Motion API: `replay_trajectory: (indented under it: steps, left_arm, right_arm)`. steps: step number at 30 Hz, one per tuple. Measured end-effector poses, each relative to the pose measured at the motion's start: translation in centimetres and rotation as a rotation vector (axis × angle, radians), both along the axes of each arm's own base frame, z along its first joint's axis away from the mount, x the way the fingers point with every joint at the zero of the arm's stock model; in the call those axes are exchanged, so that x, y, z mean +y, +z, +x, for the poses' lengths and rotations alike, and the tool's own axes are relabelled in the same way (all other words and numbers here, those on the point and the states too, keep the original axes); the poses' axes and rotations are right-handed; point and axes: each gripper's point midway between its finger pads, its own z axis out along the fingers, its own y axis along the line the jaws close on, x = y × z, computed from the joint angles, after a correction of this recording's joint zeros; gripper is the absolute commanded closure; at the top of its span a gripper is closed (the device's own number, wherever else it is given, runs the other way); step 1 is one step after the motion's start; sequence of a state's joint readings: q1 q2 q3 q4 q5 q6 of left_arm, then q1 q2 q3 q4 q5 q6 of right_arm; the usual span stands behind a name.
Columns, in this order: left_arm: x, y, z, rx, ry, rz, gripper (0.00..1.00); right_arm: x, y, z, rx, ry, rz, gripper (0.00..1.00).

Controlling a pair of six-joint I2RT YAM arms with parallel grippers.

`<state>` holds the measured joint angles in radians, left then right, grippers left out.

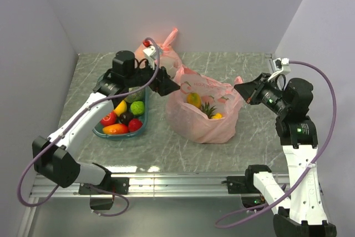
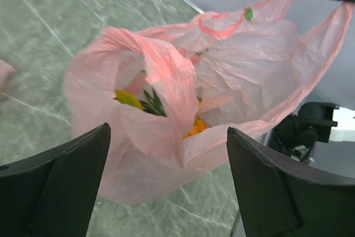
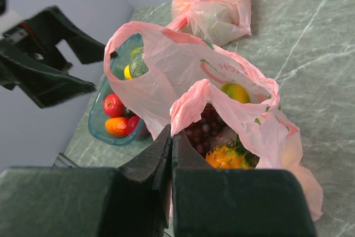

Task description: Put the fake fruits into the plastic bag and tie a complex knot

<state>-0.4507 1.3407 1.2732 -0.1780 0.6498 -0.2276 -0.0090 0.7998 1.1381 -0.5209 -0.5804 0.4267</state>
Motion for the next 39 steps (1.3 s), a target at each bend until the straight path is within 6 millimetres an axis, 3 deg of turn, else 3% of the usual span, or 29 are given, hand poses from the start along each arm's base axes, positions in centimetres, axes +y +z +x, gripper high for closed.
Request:
replay_trajectory:
  steps: [4, 7, 8, 11, 16, 18, 21, 22, 23, 25, 26, 29, 32, 34, 39]
  left_arm:
    - [-1.9, -1.6, 0.0, 0.041, -0.028, 0.009, 0.14]
    - [-3.0, -2.2, 0.7, 0.054, -0.025, 0.005, 0.40]
    - [-3.3, -2.3, 1.2, 0.060, -0.017, 0.003, 0.70]
    - [-3.8, -1.2, 2.8, 0.051, -0.007, -0.015, 1.00]
    - [-0.9, 3.6, 4.5, -0.040, 0.049, -0.078, 1.00]
    - [0.7, 5.7, 3.6, -0.095, 0.065, -0.086, 1.00]
    - [2.3, 8.2, 0.1, -0.202, 0.052, -0.083, 1.00]
    - [2.8, 8.6, -0.9, -0.232, 0.050, -0.078, 0.95]
    - [3.3, 8.9, -2.1, -0.262, 0.047, -0.070, 0.74]
    - [4.2, 8.7, -3.8, -0.297, 0.045, -0.050, 0.56]
    - [4.6, 8.5, -4.2, -0.305, 0.048, -0.042, 0.38]
    - [5.0, 7.4, -4.4, -0.300, 0.053, -0.007, 0.22]
    - [5.1, 6.3, -3.6, -0.284, 0.057, 0.042, 0.17]
    - [4.9, 6.9, -2.8, -0.299, 0.050, 0.064, 0.15]
    - [2.1, 11.6, -1.9, -0.419, -0.031, 0.068, 0.09]
  right_arm:
    - [-0.1, 0.2, -0.2, -0.023, -0.002, -0.018, 1.00]
    - [-0.2, 0.3, -0.3, -0.038, 0.002, -0.033, 1.00]
    - [-0.2, 0.3, -0.3, -0.044, 0.003, -0.041, 1.00]
    - [-0.5, 0.2, -0.1, -0.061, -0.003, -0.072, 1.00]
    - [-1.5, 0.6, 0.9, -0.096, -0.048, -0.131, 1.00]
    - [-1.7, 1.2, 1.3, -0.130, -0.056, -0.150, 1.00]
    - [-1.8, 1.9, 1.5, -0.178, -0.057, -0.169, 1.00]
    - [-1.8, 2.2, 1.5, -0.194, -0.054, -0.174, 1.00]
    - [-1.7, 2.4, 1.5, -0.210, -0.047, -0.178, 1.00]
    - [-1.3, 2.6, 1.4, -0.236, -0.020, -0.183, 1.00]
    - [-1.0, 2.6, 1.3, -0.248, 0.001, -0.184, 1.00]
    - [-0.2, 2.0, 1.2, -0.267, 0.065, -0.186, 1.00]
    - [0.5, 0.8, 1.2, -0.261, 0.125, -0.187, 1.00]
    - [0.9, 0.7, 1.1, -0.273, 0.154, -0.185, 1.00]
    - [1.7, 1.5, 0.5, -0.330, 0.216, -0.187, 1.00]
